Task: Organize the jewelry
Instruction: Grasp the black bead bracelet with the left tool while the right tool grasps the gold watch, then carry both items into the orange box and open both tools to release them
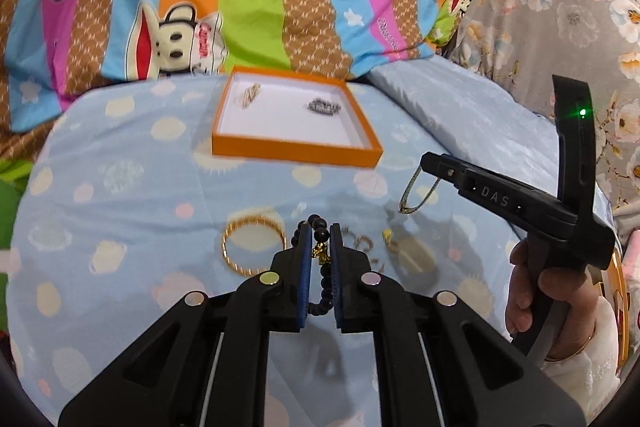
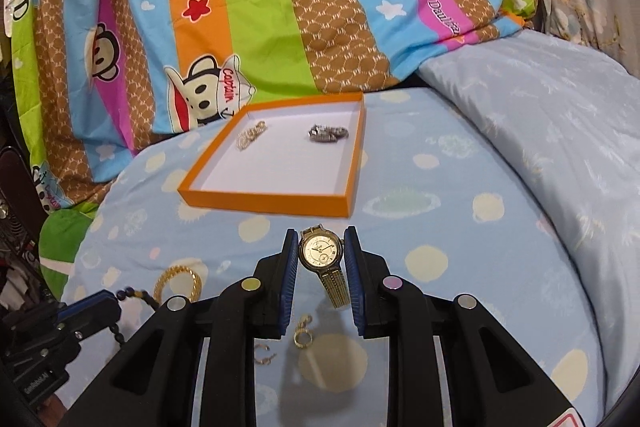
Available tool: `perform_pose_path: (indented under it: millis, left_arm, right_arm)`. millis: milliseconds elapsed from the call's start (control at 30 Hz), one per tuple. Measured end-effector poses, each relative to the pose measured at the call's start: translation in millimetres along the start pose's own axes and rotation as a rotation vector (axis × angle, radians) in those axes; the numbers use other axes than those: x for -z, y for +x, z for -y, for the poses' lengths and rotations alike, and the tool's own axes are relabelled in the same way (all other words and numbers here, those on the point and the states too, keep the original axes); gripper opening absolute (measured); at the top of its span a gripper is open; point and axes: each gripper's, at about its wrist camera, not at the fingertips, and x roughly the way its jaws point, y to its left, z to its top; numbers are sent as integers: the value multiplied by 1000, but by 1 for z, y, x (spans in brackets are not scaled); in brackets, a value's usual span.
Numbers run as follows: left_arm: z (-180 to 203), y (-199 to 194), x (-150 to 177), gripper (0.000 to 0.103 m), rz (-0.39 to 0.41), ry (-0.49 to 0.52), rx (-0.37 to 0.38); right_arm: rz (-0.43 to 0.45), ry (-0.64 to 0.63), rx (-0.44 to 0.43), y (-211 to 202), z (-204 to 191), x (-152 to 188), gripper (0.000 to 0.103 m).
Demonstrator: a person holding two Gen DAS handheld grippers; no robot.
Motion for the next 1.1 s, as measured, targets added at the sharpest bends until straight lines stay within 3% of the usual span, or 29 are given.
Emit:
perform_pose_path:
  millis: [233,400,567,833,1100]
  left_arm:
    - [-1,3,-62,8,118,71,-52]
    - [-15,38,-111,8,168,71,-86]
    - [-27,79,-141,8,186,75,-95]
    - [-57,157,-136,8,101,34,-133]
    - [-75,180,-121,9,40,16,-162]
  right_arm:
    - [50,-37,-14,18,-9,-55,22]
    - [67,-27,-61,46,-16,-94,22]
    - [54,9,-118,85,-19,-113,22]
    - [-52,30,-138,149,-10,-87,22]
    - [-92,3,-78,162,-4,-70,22]
